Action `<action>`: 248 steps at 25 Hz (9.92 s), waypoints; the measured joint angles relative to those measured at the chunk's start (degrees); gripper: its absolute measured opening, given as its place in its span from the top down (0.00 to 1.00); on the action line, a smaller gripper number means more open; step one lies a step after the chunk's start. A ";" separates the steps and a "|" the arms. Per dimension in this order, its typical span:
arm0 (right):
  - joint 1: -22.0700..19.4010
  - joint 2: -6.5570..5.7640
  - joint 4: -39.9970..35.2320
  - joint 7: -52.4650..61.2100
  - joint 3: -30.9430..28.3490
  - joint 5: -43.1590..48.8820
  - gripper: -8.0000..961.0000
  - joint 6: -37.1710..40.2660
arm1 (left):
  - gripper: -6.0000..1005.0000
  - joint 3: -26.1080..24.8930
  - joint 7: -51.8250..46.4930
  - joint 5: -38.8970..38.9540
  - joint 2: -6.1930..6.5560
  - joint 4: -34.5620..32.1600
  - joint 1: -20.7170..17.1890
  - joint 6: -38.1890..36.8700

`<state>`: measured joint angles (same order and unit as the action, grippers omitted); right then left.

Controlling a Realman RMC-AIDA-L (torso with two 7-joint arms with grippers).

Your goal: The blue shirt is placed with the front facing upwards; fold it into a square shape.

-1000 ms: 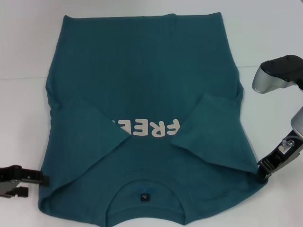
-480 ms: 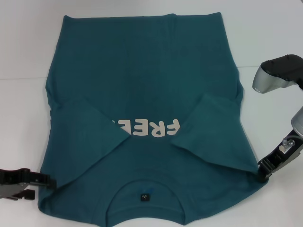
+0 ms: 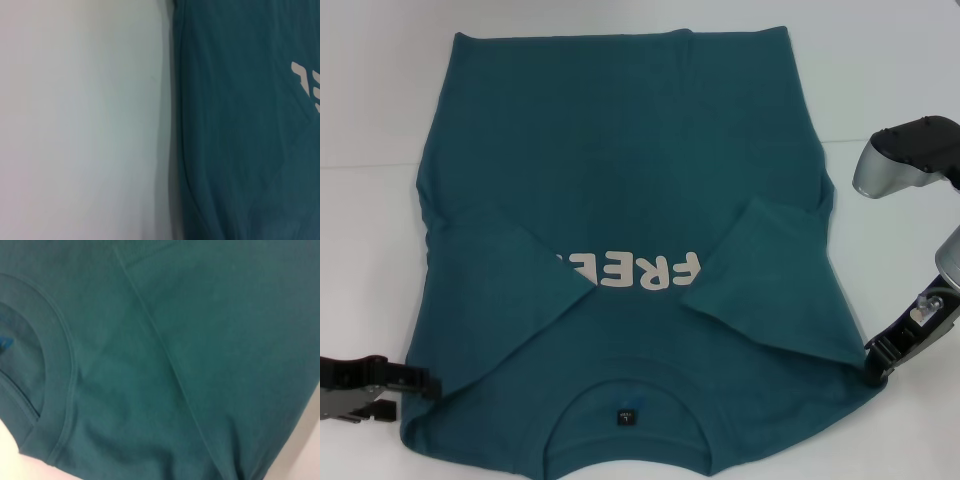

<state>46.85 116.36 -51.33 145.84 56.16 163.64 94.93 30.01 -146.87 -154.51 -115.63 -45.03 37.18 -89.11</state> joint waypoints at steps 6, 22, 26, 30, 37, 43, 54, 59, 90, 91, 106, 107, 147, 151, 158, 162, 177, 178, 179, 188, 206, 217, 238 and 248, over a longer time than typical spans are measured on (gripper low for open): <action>0.00 0.00 0.00 -0.12 0.00 0.01 0.94 0.00 | 0.23 0.80 0.00 0.00 -0.03 0.04 0.10 0.17; 0.05 0.01 0.00 -0.62 0.00 0.02 0.95 0.00 | 0.24 1.46 -1.07 -0.36 -0.07 0.73 0.71 1.15; 0.07 0.01 0.00 -0.65 0.00 0.02 0.95 0.00 | 0.33 1.55 -0.93 -1.43 -0.05 0.73 0.70 1.58; 0.09 0.01 0.00 -0.65 -0.05 0.02 0.95 0.04 | 0.46 3.22 -1.00 -1.67 -0.04 0.74 0.70 1.71; 0.16 -0.07 0.00 -0.65 -0.09 0.02 0.95 0.09 | 0.69 3.74 -0.92 -1.67 -0.12 0.73 0.91 1.69; 0.05 -0.17 0.00 -0.65 -0.13 0.02 0.95 0.09 | 0.85 3.74 -0.49 -1.42 -0.12 0.73 1.07 1.58; -0.87 -0.42 -2.92 -3.89 -2.05 -1.65 0.95 1.92 | 0.94 2.61 7.24 0.86 -0.12 0.66 0.30 0.56; -2.47 -0.54 -4.60 -8.23 -5.94 -4.75 0.95 3.77 | 0.94 0.32 11.99 2.70 -0.14 0.79 -0.38 -0.58; -25.16 0.44 -1.64 -45.89 -26.13 -30.06 0.95 10.39 | 0.94 -17.04 40.09 10.31 -1.44 2.33 -11.83 -8.84; -25.27 0.26 -0.98 -46.71 -27.19 -30.06 0.95 10.39 | 0.94 -17.92 41.18 10.33 -1.44 2.25 -12.41 -9.43; -31.44 0.04 4.81 -63.33 -35.28 -30.12 0.95 14.47 | 0.94 -22.53 52.20 10.46 -2.38 1.53 -17.33 -18.42; -31.92 0.04 5.02 -64.34 -35.47 -30.13 0.95 14.91 | 0.94 -22.68 52.80 10.46 -2.47 1.54 -17.55 -18.75; -35.29 -1.77 13.45 -76.61 -55.43 -30.18 0.95 14.93 | 0.94 -25.39 61.09 13.11 -4.16 6.37 -19.70 -21.31; -31.91 -1.36 13.59 -74.43 -57.36 -30.22 0.95 10.04 | 0.94 -26.53 60.05 15.86 -3.67 7.83 -18.49 -18.33; -28.41 -1.60 16.50 -73.91 -58.44 -30.62 0.95 4.65 | 0.94 -28.13 60.63 19.71 -3.06 12.37 -15.85 -10.99; -26.61 -1.46 18.11 -73.98 -58.19 -32.76 0.95 1.42 | 0.94 -27.83 61.84 21.15 -3.06 14.66 -13.56 -6.22; -22.48 -0.83 19.43 -74.49 -57.89 -36.06 0.95 -5.04 | 0.94 -28.02 64.68 27.21 -2.73 16.95 -10.34 -1.11; -22.30 -0.87 19.46 -74.52 -57.86 -36.41 0.95 -5.44 | 0.94 -27.95 64.86 27.68 -2.70 16.96 -10.19 -0.87; -22.11 -0.90 19.47 -74.53 -57.84 -36.64 0.95 -5.84 | 0.94 -27.88 64.98 27.99 -2.69 16.98 -10.08 -0.63; -18.84 -1.01 19.60 -74.56 -57.73 -36.93 0.95 -10.40 | 0.94 -27.72 66.22 30.27 -2.54 18.51 -7.20 3.91; -11.62 -1.41 21.25 -74.00 -56.75 -37.08 0.95 -24.60 | 0.94 -27.77 65.63 33.40 -2.06 20.88 -1.40 15.49; -8.90 -1.25 22.90 -73.89 -55.74 -37.08 0.95 -32.14 | 0.94 -27.76 65.97 33.45 -2.39 21.65 1.88 21.75; -6.93 -1.22 25.49 -75.46 -51.24 -40.13 0.95 -39.12 | 0.94 -26.94 67.15 36.13 -2.79 23.40 3.80 28.20; -6.15 -0.84 25.67 -75.60 -49.60 -40.58 0.95 -43.07 | 0.94 -26.74 69.22 36.17 -3.29 24.57 5.67 32.85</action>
<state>40.69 115.52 -25.66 70.24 6.55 123.05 51.86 3.27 -77.65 -118.33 -118.92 -20.46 42.84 -56.26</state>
